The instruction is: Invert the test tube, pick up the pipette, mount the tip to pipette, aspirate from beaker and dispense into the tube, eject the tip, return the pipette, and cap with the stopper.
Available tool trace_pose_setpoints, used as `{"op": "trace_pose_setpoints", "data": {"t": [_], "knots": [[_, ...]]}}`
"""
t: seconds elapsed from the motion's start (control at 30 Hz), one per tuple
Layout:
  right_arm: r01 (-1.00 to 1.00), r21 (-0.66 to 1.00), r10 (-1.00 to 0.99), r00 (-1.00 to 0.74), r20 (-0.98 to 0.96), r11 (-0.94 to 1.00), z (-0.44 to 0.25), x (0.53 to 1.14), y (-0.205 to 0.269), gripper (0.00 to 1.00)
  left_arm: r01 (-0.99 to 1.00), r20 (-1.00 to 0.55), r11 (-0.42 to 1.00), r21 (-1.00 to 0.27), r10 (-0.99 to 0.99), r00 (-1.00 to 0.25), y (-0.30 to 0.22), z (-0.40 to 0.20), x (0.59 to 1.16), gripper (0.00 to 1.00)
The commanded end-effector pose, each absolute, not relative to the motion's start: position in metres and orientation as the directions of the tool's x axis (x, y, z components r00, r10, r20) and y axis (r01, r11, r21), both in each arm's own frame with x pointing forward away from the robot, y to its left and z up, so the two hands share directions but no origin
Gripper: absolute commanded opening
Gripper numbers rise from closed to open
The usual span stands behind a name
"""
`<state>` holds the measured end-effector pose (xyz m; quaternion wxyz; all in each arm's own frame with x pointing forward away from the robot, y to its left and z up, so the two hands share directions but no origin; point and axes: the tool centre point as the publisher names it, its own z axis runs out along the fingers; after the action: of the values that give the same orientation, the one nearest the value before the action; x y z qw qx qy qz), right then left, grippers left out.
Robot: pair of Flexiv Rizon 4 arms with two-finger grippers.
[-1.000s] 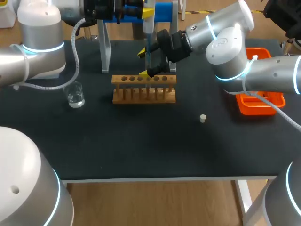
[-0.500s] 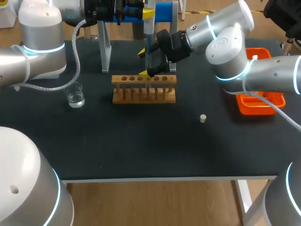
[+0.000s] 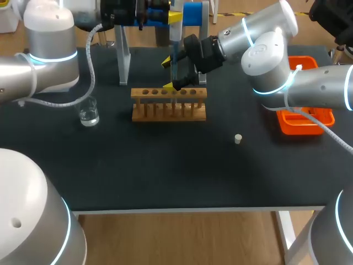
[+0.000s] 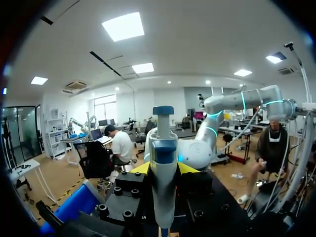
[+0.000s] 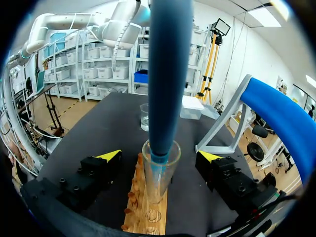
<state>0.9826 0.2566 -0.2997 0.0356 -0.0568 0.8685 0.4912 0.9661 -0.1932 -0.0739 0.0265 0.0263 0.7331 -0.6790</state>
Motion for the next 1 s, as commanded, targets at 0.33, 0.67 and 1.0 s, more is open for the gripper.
{"op": "trace_pose_setpoints", "data": {"t": [0.33,0.67,1.0], "knots": [[-0.134,0.849,-0.063,-0.991,-0.118,0.511,-0.2993,0.9822,0.2559,1.00,0.071,-0.071,0.076,-0.995,0.000,-0.997,-0.1914,-0.0763,0.9676,0.00],[-0.134,0.849,-0.063,-0.991,-0.118,0.511,-0.2993,0.9822,0.2559,1.00,0.069,-0.069,0.078,-0.995,0.001,-0.998,-0.1913,-0.0759,0.9679,0.00],[-0.134,0.849,-0.063,-0.991,-0.118,0.511,-0.2993,0.9822,0.2559,1.00,0.068,-0.068,0.078,-0.995,0.000,-0.998,-0.1913,-0.0759,0.9679,0.00]]}}
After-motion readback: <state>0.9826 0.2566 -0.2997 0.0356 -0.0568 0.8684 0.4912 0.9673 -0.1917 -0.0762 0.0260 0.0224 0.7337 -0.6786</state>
